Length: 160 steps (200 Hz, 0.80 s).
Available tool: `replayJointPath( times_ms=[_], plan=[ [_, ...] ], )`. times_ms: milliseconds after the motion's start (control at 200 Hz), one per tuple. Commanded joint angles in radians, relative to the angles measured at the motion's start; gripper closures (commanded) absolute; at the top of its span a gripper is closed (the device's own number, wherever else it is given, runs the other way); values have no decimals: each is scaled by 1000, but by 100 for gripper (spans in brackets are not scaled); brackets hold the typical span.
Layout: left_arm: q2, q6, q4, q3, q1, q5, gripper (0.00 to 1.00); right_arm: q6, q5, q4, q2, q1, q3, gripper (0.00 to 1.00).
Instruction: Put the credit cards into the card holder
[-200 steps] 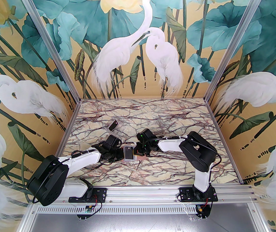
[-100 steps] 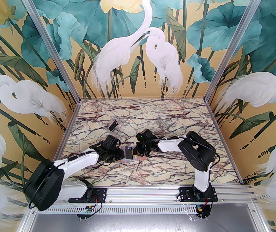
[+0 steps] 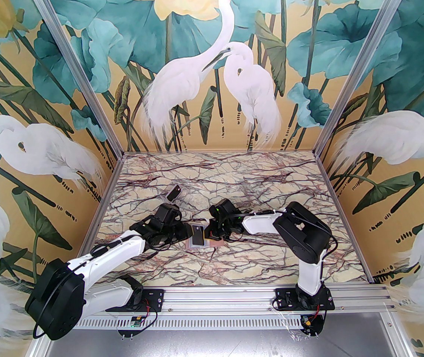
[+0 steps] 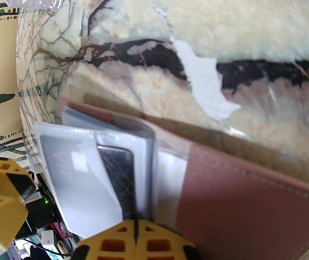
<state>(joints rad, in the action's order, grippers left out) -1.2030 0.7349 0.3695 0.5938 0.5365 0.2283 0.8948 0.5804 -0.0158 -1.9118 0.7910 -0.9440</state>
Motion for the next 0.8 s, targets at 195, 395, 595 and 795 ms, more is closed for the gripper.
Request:
replayJointPath(
  times_ms=[195, 395, 595, 795],
  plan=[
    [-106, 12, -125, 14, -3, 115, 64, 0, -24, 43, -46, 7, 27, 100],
    [-123, 20, -163, 7, -3, 142, 67, 0, -25, 42, -45, 7, 29, 100],
    [-129, 33, -201, -2, -3, 177, 68, 2, -24, 38, -39, 7, 30, 100],
    [-117, 52, -255, -1, -3, 228, 67, 12, -23, 49, 11, 7, 26, 100]
  ],
)
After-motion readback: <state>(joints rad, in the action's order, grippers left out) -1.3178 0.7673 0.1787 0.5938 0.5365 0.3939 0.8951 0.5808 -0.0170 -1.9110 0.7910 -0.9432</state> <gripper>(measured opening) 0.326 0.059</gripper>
